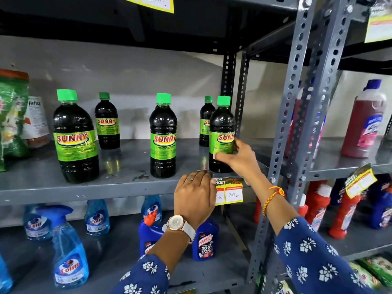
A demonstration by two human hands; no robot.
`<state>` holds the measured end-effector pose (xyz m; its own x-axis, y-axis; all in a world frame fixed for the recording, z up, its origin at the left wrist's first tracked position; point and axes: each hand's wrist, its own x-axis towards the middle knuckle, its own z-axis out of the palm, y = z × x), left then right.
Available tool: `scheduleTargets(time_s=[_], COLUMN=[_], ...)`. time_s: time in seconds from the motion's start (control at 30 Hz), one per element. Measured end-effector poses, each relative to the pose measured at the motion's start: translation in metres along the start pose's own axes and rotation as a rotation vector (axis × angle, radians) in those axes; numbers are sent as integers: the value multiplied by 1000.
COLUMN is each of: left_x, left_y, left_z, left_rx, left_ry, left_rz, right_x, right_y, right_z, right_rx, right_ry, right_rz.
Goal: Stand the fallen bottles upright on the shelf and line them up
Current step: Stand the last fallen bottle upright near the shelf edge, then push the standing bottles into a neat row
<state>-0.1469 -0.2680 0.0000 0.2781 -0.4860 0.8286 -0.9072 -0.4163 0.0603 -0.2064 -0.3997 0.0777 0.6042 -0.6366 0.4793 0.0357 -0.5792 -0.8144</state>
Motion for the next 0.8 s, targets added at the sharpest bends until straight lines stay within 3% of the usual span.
scheduleTargets(time_s=[0.27,0.37,0.47,0.53,0.67,0.73,0.8], left_x=[-1,-4,-8,-10,-20,-25,-29], left_y=[-2,-13,-39,-66,-129,-155,-175], left_z=[-11,-32,-64,-86,-127,-139,-148], left_rx=[-63,-160,-165,-105,37,52,-7], left_ry=[-15,41,290,442,601,542,383], left_rz=[49,103,132,50,-281,-491,-663], right_x=[-6,-21,-39,-46,-50,-47,-43], right_y=[-1,-10,-34,-49,-60,-57,-56], right_z=[2,11,33,56,105,118,125], right_rx=[-13,-24,-14,64,82,81,88], right_ry=[33,301,513,430,163,88,28], right_rz=[-24,-127,-363,-417,-238,-126,-54])
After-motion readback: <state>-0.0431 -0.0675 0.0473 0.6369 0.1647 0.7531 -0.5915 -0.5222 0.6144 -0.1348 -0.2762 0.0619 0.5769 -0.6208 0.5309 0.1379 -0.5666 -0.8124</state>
